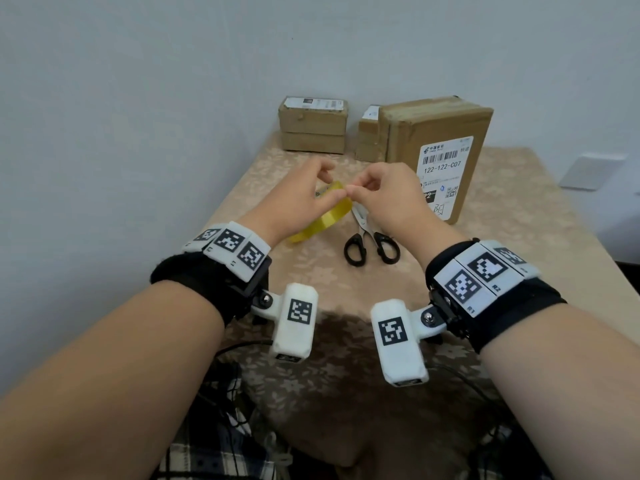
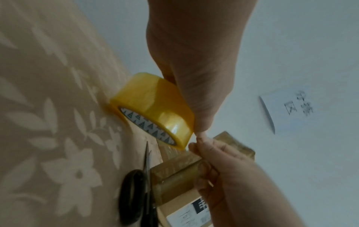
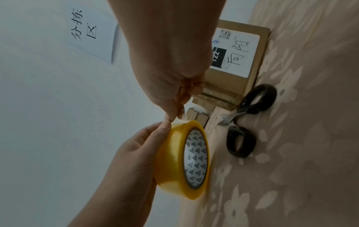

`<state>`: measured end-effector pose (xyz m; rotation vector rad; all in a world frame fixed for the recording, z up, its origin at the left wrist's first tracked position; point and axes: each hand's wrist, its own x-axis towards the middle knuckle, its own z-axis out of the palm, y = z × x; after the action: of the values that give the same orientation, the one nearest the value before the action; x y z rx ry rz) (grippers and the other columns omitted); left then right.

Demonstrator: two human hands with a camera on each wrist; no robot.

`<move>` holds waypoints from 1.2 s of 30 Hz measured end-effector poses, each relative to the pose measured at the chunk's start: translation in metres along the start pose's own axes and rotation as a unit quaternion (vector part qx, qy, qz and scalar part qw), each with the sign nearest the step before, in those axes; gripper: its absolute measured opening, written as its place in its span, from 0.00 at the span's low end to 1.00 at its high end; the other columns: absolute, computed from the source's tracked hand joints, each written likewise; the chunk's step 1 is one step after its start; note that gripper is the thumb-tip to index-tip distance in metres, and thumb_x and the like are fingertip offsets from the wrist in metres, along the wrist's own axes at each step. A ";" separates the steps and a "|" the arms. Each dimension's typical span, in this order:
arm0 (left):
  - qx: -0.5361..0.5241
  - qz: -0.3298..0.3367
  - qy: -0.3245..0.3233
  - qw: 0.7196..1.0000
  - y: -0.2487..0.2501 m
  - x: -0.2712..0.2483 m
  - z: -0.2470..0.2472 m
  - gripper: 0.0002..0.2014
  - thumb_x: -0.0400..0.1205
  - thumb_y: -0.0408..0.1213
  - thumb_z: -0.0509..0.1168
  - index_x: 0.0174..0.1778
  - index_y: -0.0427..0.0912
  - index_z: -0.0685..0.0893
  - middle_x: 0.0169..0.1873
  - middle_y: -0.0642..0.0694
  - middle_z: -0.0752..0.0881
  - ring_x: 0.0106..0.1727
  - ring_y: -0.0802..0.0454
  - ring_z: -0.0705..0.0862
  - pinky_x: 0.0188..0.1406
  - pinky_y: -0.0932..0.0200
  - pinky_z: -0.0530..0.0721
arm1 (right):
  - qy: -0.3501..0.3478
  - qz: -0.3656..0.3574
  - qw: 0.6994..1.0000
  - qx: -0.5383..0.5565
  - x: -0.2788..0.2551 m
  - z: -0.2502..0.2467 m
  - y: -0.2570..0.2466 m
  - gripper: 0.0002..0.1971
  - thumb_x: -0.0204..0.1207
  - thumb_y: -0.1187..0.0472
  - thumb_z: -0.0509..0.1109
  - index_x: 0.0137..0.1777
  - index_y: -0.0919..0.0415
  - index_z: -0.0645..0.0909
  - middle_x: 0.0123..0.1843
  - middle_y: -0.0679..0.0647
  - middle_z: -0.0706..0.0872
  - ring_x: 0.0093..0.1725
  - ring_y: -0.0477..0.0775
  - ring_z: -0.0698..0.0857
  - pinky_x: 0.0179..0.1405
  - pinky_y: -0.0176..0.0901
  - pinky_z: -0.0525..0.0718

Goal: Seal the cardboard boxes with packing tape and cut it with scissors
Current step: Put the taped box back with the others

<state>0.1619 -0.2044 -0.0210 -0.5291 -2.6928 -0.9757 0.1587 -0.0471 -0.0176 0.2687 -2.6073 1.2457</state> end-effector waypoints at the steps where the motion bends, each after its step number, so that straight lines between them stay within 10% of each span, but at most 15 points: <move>1: -0.004 0.017 0.000 1.000 -0.002 0.001 -0.001 0.18 0.81 0.43 0.67 0.64 0.40 0.77 0.54 0.51 0.78 0.53 0.57 0.76 0.51 0.68 0.70 | -0.003 -0.009 1.000 -0.021 -0.001 0.000 0.000 0.06 0.76 0.58 0.74 0.39 0.57 0.82 0.32 0.43 0.77 0.35 0.44 0.77 0.32 0.30 0.71; 9: -0.003 0.039 -0.009 0.999 -0.005 0.003 0.008 0.10 0.80 0.45 0.68 0.52 0.43 0.79 0.50 0.48 0.77 0.52 0.57 0.74 0.47 0.70 0.69 | -0.015 -0.005 1.000 -0.024 -0.010 -0.016 -0.005 0.08 0.77 0.59 0.73 0.42 0.65 0.85 0.37 0.55 0.85 0.39 0.55 0.84 0.43 0.47 0.83; 15: -0.109 0.035 -0.005 0.993 0.000 -0.004 0.001 0.03 0.81 0.36 0.67 0.47 0.47 0.80 0.42 0.58 0.76 0.34 0.81 0.73 0.34 0.79 0.70 | -0.014 0.012 0.999 0.043 -0.018 -0.021 -0.005 0.05 0.75 0.60 0.75 0.44 0.62 0.86 0.41 0.55 0.87 0.42 0.49 0.84 0.45 0.40 0.83; 20: -0.128 0.037 -0.003 0.991 0.000 -0.004 -0.003 0.09 0.79 0.36 0.69 0.39 0.56 0.79 0.42 0.61 0.76 0.32 0.69 0.73 0.35 0.74 0.72 | -0.033 0.019 0.996 0.076 -0.021 -0.019 -0.004 0.32 0.74 0.62 0.76 0.77 0.60 0.68 0.42 0.54 0.89 0.41 0.46 0.86 0.50 0.43 0.84; 24: -0.120 0.037 -0.013 0.992 0.001 -0.002 -0.001 0.03 0.79 0.35 0.70 0.42 0.47 0.82 0.43 0.59 0.74 0.33 0.76 0.73 0.34 0.77 0.72 | -0.033 -0.016 0.994 0.099 -0.024 -0.023 -0.001 0.16 0.74 0.67 0.74 0.55 0.54 0.72 0.40 0.63 0.86 0.35 0.51 0.83 0.40 0.45 0.82; 27: -0.125 0.029 -0.009 0.992 0.000 0.000 0.000 0.03 0.81 0.35 0.68 0.43 0.46 0.81 0.43 0.59 0.74 0.33 0.78 0.73 0.34 0.78 0.71 | -0.037 -0.056 0.995 0.075 -0.024 -0.021 0.001 0.13 0.75 0.67 0.73 0.40 0.50 0.73 0.36 0.50 0.81 0.32 0.43 0.77 0.36 0.40 0.78; 36: -0.080 -0.003 -0.014 0.997 0.000 0.003 0.005 0.04 0.84 0.38 0.62 0.45 0.43 0.78 0.44 0.55 0.74 0.36 0.67 0.71 0.35 0.76 0.69 | -0.032 -0.047 0.995 0.087 -0.023 -0.019 0.005 0.04 0.75 0.65 0.75 0.45 0.55 0.85 0.34 0.46 0.82 0.31 0.38 0.76 0.40 0.38 0.79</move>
<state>0.1586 -0.2005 -0.0233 -0.5695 -2.6568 -1.2001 0.1824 -0.0282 -0.0165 0.4632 -2.5077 1.4549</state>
